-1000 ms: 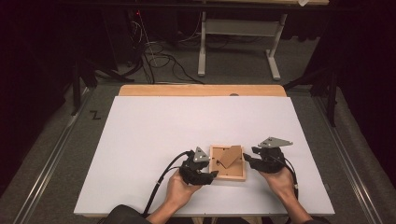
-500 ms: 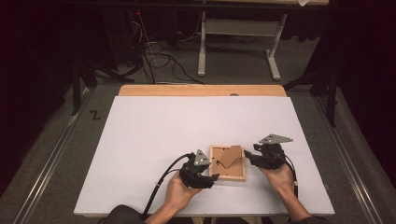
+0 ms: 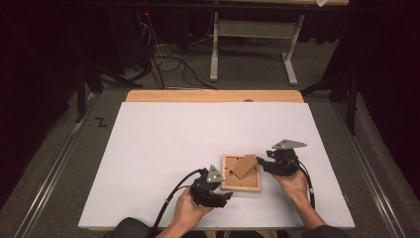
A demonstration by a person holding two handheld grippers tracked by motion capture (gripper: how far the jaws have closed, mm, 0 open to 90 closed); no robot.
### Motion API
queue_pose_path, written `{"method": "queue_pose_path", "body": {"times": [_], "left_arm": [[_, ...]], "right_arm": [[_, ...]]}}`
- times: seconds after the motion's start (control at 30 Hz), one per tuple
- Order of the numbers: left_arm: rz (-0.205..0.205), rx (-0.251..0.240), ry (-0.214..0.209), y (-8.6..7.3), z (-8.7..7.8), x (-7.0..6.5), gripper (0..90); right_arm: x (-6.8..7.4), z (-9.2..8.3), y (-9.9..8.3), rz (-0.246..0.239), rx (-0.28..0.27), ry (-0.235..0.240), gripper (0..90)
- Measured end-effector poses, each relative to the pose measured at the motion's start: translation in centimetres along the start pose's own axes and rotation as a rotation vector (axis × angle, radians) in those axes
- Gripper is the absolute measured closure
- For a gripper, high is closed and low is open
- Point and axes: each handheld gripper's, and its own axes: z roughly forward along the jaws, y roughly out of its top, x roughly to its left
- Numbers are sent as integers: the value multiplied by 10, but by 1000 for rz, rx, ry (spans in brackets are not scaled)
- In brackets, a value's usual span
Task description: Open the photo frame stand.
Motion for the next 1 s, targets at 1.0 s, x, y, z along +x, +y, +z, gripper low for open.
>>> {"method": "queue_pose_path", "body": {"times": [1.0], "left_arm": [[-2,67,17,-7,14,1,434]], "right_arm": [[-1,23,9,-13,13,64,549]]}}
